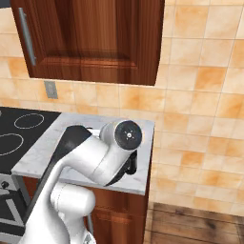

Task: There is a wine glass and glass cup on the dining counter. Place the wine bottle next to the wine glass and the juice bottle next to the glass cup.

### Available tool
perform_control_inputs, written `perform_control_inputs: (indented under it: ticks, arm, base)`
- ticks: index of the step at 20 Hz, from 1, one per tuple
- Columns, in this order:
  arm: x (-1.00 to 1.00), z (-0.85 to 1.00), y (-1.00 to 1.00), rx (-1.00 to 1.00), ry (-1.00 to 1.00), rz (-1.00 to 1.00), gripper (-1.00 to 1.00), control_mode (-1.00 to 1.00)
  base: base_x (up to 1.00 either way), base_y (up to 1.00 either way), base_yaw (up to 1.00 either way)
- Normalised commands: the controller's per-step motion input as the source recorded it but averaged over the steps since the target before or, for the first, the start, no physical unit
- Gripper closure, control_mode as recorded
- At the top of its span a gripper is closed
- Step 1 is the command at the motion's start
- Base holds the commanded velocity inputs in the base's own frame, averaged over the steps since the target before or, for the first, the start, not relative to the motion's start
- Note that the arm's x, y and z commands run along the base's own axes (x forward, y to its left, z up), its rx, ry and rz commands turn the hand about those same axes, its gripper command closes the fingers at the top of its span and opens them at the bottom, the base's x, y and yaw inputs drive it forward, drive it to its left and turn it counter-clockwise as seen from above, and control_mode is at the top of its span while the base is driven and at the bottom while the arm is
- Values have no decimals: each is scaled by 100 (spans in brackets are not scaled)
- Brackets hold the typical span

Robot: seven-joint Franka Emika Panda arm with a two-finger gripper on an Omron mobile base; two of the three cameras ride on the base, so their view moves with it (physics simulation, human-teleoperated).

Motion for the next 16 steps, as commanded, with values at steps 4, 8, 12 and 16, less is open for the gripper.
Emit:
perform_control_inputs:
  ticks: [4, 8, 12, 16]
  arm:
    - [-40, -1, -99, 17, -39, 34, -100, -100]
    - [20, -36, -76, 2, -33, 45, -100, -100]
    - [61, -58, -39, 0, -27, 38, -100, -100]
    - [16, -28, 0, 3, -4, 20, -100, -100]
  base:
    - [0, 0, 0]
    - [0, 0, 0]
    - [0, 0, 0]
    - [0, 0, 0]
